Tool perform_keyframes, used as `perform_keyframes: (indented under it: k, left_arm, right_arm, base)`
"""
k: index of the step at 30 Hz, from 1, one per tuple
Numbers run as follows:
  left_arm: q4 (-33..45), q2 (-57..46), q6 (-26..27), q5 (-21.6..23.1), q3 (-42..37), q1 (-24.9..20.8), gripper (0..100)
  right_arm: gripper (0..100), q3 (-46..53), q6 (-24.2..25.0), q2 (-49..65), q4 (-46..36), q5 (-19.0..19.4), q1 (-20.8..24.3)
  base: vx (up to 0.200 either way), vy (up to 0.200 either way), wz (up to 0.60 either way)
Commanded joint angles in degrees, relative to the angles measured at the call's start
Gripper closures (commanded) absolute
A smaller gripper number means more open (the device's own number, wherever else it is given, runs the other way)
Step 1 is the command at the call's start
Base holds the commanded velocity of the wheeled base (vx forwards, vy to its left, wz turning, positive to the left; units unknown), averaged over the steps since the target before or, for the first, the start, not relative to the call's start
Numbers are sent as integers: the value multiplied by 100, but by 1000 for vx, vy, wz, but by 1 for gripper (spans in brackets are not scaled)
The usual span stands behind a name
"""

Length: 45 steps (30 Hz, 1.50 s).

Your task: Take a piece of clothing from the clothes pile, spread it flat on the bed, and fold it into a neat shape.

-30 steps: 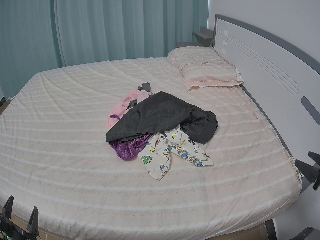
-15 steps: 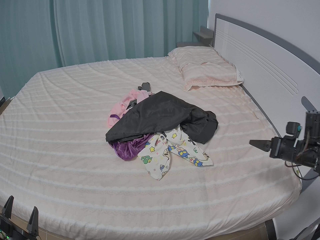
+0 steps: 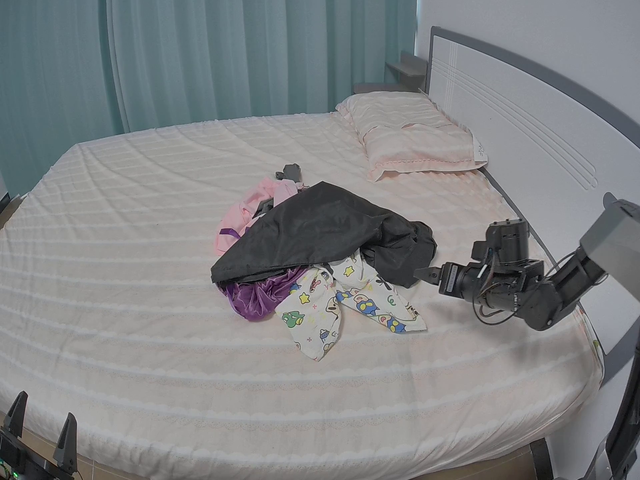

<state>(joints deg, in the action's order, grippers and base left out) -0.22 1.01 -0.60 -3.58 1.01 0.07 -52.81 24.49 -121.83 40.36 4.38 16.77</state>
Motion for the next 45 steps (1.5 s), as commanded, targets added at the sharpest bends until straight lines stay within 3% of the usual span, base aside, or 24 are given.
perform_keyframes:
  k: [1, 6, 24, 35, 36, 45]
  left_arm:
    - [-4, -101, -2, -2, -101, 1, 0]
    - [-4, -101, -2, -2, -101, 1, 0]
    - [-4, -101, -2, -2, -101, 1, 0]
    - [-4, -101, -2, -2, -101, 1, 0]
    - [4, -101, -2, -2, -101, 1, 0]
    - [-4, -101, -2, -2, -101, 1, 0]
  right_arm:
    - [0, -704, 82, -1211, 51, -288, 195]
    - [0, -898, 100, -1607, 77, -499, 195]
    - [0, -1267, 205, -2002, 490, -517, 731]
    - [0, -1320, 3, -2248, 525, -534, 889]
    - [100, -1311, 3, -2240, 525, -534, 889]
    - [100, -1161, 3, -2037, 780, -526, 907]
  base:
    - [0, 0, 0]
    - [0, 0, 0]
    - [0, 0, 0]
    - [0, 0, 0]
    - [0, 0, 0]
    - [0, 0, 0]
